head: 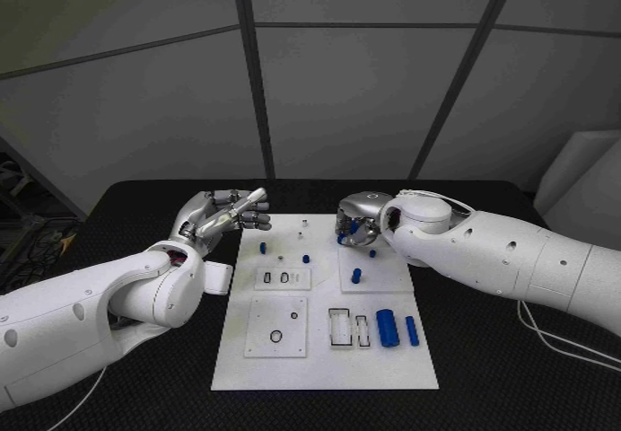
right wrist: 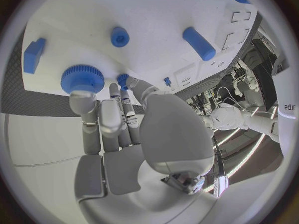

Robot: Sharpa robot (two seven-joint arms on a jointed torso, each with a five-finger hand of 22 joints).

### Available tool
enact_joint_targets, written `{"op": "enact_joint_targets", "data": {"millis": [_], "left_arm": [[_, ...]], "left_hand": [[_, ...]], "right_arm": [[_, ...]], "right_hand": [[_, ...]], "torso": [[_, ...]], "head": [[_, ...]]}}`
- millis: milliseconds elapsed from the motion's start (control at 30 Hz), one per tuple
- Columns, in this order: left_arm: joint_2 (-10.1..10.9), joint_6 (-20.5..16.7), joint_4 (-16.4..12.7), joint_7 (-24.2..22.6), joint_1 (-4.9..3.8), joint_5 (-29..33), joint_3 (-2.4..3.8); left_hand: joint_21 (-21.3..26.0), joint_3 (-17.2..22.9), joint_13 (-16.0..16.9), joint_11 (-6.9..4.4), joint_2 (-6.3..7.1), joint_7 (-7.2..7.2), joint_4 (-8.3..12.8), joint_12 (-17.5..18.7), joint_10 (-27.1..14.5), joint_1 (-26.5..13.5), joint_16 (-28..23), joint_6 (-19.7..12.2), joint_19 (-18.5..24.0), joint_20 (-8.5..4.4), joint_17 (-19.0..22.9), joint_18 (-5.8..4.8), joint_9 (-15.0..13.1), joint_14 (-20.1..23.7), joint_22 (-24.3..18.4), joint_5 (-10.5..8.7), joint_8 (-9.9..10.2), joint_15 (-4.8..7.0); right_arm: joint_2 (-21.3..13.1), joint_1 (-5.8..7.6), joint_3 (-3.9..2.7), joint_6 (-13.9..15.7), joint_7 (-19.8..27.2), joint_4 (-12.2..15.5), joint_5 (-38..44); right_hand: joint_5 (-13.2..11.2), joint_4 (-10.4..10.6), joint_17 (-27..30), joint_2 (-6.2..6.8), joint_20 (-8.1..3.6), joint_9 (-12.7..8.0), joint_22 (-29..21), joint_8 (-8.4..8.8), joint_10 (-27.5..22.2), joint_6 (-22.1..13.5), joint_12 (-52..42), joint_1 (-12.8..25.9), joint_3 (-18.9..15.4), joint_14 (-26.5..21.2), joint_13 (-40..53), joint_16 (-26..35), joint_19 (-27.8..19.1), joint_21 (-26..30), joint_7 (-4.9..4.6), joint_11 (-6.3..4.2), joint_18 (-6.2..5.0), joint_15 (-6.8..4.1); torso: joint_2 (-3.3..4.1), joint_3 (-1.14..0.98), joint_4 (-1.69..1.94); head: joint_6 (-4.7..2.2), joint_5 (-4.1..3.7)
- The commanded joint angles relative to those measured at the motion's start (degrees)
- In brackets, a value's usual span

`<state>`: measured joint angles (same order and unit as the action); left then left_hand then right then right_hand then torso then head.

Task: Assemble the parts on the task board

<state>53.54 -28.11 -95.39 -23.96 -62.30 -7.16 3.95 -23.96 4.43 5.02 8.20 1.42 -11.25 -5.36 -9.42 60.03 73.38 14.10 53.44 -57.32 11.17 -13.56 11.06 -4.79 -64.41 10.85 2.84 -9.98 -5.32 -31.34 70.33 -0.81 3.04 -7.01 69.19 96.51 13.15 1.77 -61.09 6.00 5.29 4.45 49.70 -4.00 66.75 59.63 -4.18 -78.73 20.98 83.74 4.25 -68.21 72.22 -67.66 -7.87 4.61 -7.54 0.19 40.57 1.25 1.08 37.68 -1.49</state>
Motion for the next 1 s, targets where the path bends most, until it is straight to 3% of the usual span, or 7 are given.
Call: {"op": "enact_joint_targets", "data": {"millis": [33, 200, 467, 600, 1000], "left_arm": [[-0.01, 0.81, -0.01, -0.35, -0.06, -0.47, 0.04], [0.04, 0.88, -0.02, -0.29, -0.06, -0.47, 0.04], [0.18, 1.03, -0.10, -0.20, -0.07, -0.47, 0.04], [0.33, 1.09, -0.17, -0.15, -0.07, -0.47, 0.04], [0.67, 1.33, -0.09, 0.04, -0.08, -0.47, 0.04]], "left_hand": [[-0.35, -0.30, -0.05, 0.15, -0.04, -0.14, 0.05, 0.18, 0.33, -0.30, -0.20, 0.45, -0.31, 0.00, -0.05, -0.67, 0.07, -0.19, 0.07, -0.07, 0.38, 0.00], [-0.36, -0.32, -0.06, 0.17, -0.09, -0.17, 0.05, 0.23, 0.34, -0.31, -0.26, 0.45, -0.32, 0.01, -0.08, -0.68, 0.09, -0.18, 0.08, -0.07, 0.43, -0.02], [-0.36, -0.36, -0.09, 0.22, -0.14, -0.23, 0.06, 0.34, 0.31, -0.33, -0.37, 0.43, -0.32, 0.02, -0.14, -0.70, 0.12, -0.13, 0.07, -0.07, 0.52, -0.05], [-0.36, -0.36, -0.09, 0.22, -0.14, -0.23, 0.06, 0.34, 0.31, -0.33, -0.37, 0.43, -0.32, 0.02, -0.14, -0.70, 0.12, -0.13, 0.07, -0.07, 0.52, -0.05], [-0.35, -0.39, -0.12, 0.27, -0.31, -0.27, 0.05, 0.49, 0.31, -0.35, -0.55, 0.44, -0.29, 0.05, -0.22, -0.72, 0.16, -0.06, 0.07, -0.07, 0.63, -0.10]], "right_arm": [[0.16, 0.12, 0.16, -0.50, 0.54, -0.18, -0.18], [0.19, 0.12, 0.99, -0.83, 0.45, -0.33, -0.29], [0.75, 0.11, 1.39, -0.46, 0.53, -0.97, -0.63], [0.47, 0.10, 1.45, 2.52, 0.61, -0.65, -0.65], [-1.60, 0.08, 1.44, 13.09, 0.01, 2.63, -0.67]], "right_hand": [[-0.05, 0.08, -0.34, -0.05, -0.01, 0.06, 0.43, -0.13, 0.52, 0.42, -0.16, -0.13, 0.53, 2.90, -0.06, -0.44, 0.45, -0.44, -0.13, 0.08, 0.48, -0.12], [-0.06, 0.08, -0.53, -0.08, -0.01, 0.08, 0.65, -0.14, 0.59, 0.52, -0.14, -0.17, 0.65, 2.91, -0.06, -0.65, 0.49, -0.63, -0.11, 0.05, 0.51, -0.13], [0.02, -0.25, -0.90, -0.08, -0.01, 0.12, 1.35, -0.15, 0.82, 0.83, -0.03, -0.64, 1.30, 2.80, -0.11, -1.19, 0.48, -1.27, -0.08, 0.02, 0.58, -0.14], [-1.10, -0.83, -1.74, -0.65, -0.11, 0.37, 3.06, -0.59, 1.84, 2.04, -0.25, -1.54, 2.54, 2.81, -0.02, -2.12, 0.92, -2.50, 0.05, -0.22, 0.79, -0.34], [-0.57, -1.44, -2.48, -0.78, -0.30, 0.75, 4.93, -1.09, 3.32, 3.59, -0.45, -1.80, 3.77, 2.74, 0.08, -3.10, 1.37, -3.96, 0.13, -0.53, 1.04, -0.63]], "torso": [[0.06, 0.01, 0.00], [0.05, 0.03, 0.08], [0.04, 0.03, 0.19], [0.03, 0.03, 0.04], [0.01, 0.06, 0.01]], "head": [[0.08, -0.02], [0.19, -0.08], [0.26, 0.19], [0.28, 0.45], [-0.08, 0.52]]}}
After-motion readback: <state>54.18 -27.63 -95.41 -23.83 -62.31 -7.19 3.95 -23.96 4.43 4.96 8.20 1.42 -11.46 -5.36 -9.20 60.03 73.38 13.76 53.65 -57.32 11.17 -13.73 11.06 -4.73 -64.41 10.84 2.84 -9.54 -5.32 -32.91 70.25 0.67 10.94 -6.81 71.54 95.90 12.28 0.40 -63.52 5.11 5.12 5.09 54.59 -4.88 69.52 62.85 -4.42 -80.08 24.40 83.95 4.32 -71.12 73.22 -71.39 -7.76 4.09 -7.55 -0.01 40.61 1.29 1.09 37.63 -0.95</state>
